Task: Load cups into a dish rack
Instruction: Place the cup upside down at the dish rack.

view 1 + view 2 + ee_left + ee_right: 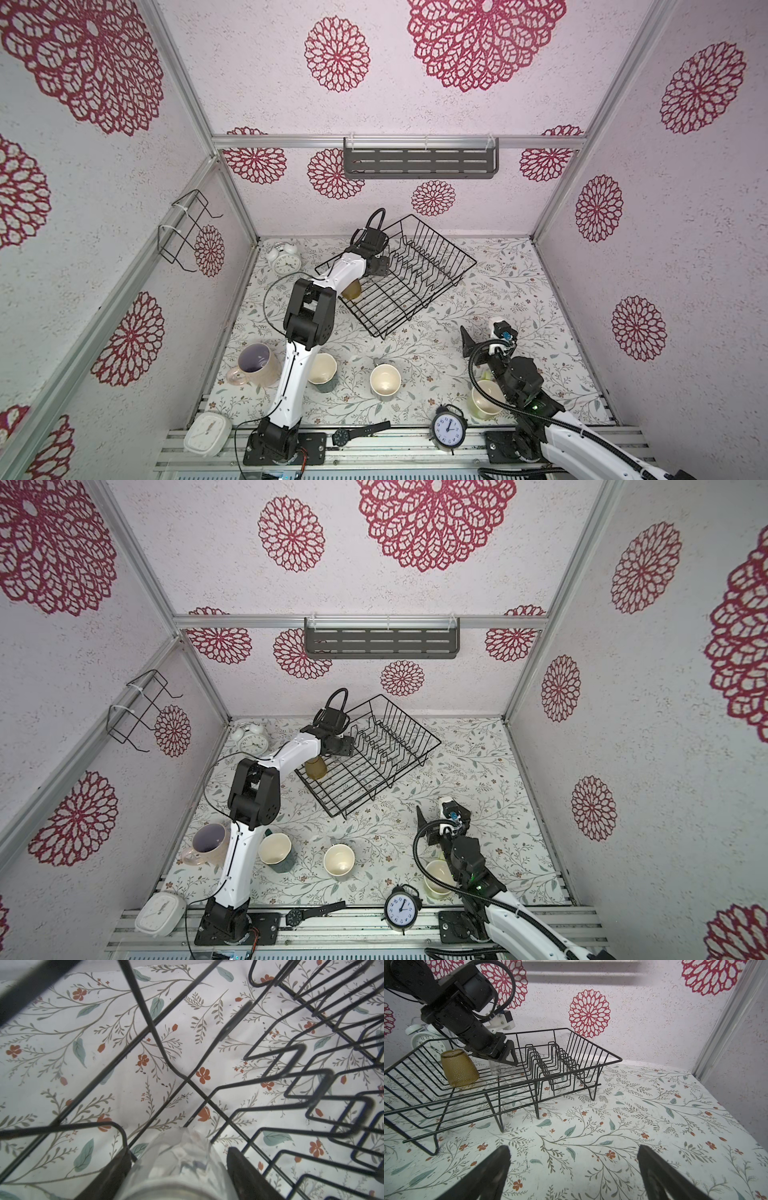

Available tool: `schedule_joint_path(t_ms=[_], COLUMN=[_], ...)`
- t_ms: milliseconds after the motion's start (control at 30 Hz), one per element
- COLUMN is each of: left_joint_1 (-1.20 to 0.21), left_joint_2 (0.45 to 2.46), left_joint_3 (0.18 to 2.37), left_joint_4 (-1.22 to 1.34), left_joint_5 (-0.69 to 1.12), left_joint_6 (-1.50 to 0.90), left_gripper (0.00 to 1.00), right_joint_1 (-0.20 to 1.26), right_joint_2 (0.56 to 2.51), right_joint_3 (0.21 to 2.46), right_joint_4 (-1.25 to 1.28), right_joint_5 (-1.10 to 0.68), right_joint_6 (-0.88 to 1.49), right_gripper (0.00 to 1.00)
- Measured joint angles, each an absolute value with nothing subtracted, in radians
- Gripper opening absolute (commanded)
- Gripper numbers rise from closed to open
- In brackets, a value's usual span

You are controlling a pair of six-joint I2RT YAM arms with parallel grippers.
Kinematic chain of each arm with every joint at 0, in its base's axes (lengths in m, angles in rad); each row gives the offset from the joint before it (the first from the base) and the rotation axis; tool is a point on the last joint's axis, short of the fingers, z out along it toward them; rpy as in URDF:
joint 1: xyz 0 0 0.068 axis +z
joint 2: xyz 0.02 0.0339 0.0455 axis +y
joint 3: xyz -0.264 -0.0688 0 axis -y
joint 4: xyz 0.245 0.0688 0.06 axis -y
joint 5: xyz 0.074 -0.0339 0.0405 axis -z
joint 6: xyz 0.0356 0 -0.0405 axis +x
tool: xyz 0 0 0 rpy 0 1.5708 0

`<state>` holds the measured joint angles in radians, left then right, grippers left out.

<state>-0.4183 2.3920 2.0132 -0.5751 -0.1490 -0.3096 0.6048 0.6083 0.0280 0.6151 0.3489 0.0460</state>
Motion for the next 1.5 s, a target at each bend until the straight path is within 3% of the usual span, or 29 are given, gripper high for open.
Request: schedule_joint_path(t_ms=[133, 333, 833, 1300, 1500], left_joint_1=[-0.418, -0.418, -0.421, -0.468, -0.514], left_joint_2=[2.392, 2.419, 2.404, 2.086, 1.885], left_joint_3=[2.014, 2.050, 2.037, 1.988, 1.792], left_joint_4=[-0.574, -0.577, -0.588, -0.584, -0.556], left_joint_5=[-0.152, -0.151, -0.185, -0.263, -0.295], left_joint_6=[-0.309, -0.308, -0.305, -0.293, -0.288], left_gripper=[0.71, 0.81, 0.86, 0.87, 0.88], right_joint_1=[0.605, 0.605, 0.604, 0.572, 0.572], right_joint_2=[0.605, 0.591, 0.616, 0.827, 0.965], right_joint_3=[0.028, 0.028, 0.078, 0.319, 0.551], right_joint_4=[0.615, 0.606, 0.544, 0.366, 0.204], right_joint_5=[0.348, 0.349, 0.338, 0.115, -0.088], right_joint_6=[0.046, 0.045, 0.146, 0.158, 0.105], right_gripper=[0.99, 0.99, 0.99, 0.99, 0.97])
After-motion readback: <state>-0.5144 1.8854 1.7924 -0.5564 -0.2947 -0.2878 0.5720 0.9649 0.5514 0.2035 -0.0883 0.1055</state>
